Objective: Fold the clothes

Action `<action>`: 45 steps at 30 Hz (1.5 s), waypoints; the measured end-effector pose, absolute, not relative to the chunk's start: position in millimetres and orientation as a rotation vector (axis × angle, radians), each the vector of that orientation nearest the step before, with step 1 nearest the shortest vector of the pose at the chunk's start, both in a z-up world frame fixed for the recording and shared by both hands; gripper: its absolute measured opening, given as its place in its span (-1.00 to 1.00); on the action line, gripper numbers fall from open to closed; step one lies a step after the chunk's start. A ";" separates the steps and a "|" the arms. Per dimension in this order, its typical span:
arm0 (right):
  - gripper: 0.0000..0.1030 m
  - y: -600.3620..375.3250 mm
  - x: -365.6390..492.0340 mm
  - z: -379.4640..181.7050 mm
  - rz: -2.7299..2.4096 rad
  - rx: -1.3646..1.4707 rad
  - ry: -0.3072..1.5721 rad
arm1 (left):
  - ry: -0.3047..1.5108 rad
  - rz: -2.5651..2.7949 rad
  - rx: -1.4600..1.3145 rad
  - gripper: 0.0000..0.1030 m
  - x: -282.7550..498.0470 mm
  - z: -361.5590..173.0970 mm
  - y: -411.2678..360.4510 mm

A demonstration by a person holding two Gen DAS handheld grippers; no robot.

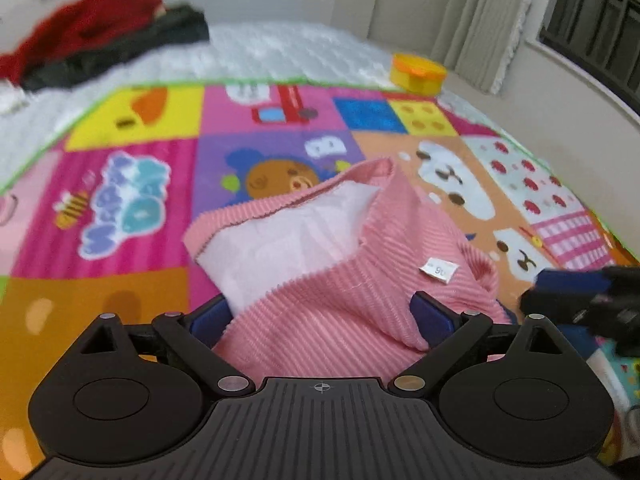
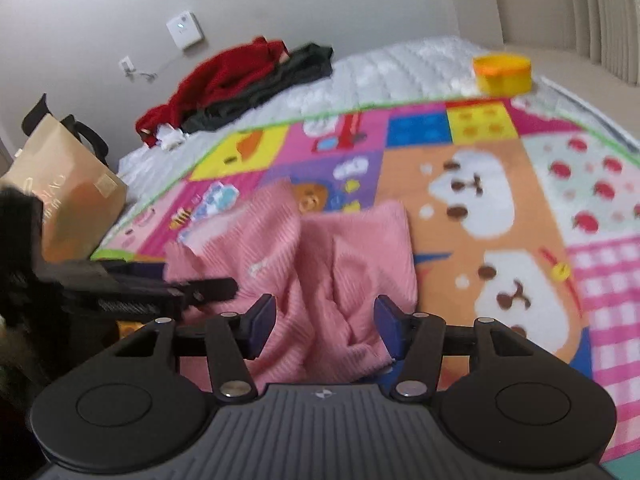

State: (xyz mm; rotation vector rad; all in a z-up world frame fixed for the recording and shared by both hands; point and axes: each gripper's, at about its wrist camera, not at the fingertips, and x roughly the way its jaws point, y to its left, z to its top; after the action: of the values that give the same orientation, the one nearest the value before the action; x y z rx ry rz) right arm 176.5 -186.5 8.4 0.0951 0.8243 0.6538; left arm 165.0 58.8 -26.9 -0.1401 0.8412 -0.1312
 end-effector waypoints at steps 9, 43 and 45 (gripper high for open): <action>-0.24 -138.4 192.4 -30.0 0.677 0.076 0.912 | 0.690 -0.165 -0.408 0.91 167.8 -38.1 110.3; -0.11 -175.6 245.0 -43.7 0.342 -0.150 0.803 | 0.674 0.205 -0.358 0.90 220.9 -43.9 151.0; 0.01 -176.0 241.5 -33.7 0.341 -0.134 0.785 | 0.675 0.156 -0.416 0.91 219.8 -41.3 155.4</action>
State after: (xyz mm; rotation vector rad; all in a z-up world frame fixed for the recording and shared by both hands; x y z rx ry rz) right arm 241.5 -176.0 -33.7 -0.1343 0.7845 0.3414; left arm 219.8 155.4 -41.3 -0.4162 0.6753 0.1562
